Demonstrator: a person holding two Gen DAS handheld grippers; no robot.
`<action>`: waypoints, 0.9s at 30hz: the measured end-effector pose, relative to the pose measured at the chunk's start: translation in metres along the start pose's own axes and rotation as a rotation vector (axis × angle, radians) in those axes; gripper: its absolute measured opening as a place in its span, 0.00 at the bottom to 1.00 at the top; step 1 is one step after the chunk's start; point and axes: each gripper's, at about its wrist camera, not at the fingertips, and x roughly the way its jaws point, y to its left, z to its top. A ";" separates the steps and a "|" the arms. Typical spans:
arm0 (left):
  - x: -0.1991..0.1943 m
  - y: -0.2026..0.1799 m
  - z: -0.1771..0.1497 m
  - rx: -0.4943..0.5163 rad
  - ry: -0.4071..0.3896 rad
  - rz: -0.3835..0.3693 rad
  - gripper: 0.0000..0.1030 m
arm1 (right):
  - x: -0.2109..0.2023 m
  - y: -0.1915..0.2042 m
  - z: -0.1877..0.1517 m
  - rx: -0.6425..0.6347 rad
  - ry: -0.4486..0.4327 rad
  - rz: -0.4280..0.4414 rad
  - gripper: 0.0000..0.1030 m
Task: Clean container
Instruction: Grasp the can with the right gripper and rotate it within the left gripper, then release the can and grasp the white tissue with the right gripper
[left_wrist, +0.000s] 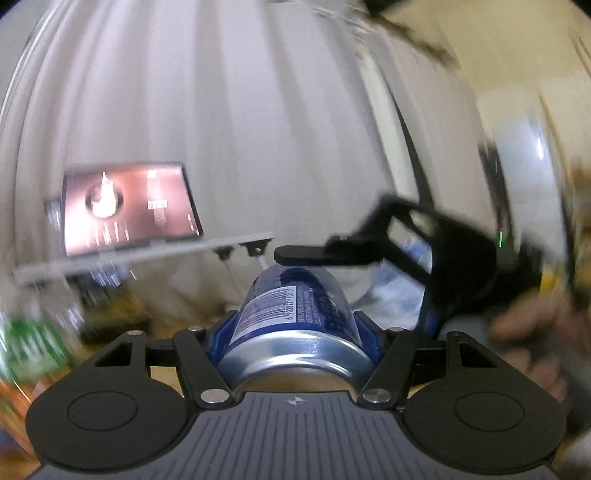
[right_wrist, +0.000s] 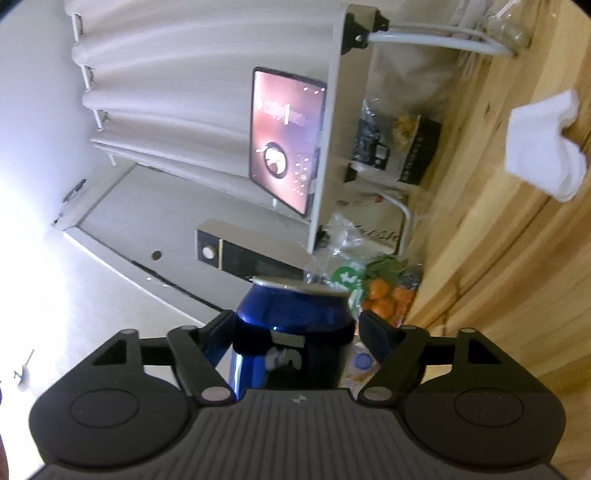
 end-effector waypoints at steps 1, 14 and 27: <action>0.001 -0.006 -0.001 0.073 0.008 0.016 0.65 | -0.001 0.000 0.001 -0.001 0.000 -0.013 0.75; 0.006 -0.003 0.003 0.044 0.019 -0.046 0.66 | -0.003 -0.004 -0.003 -0.050 0.006 0.002 0.67; 0.027 0.032 -0.007 -0.142 0.092 -0.007 0.65 | -0.008 0.005 0.010 -0.133 -0.008 -0.098 0.76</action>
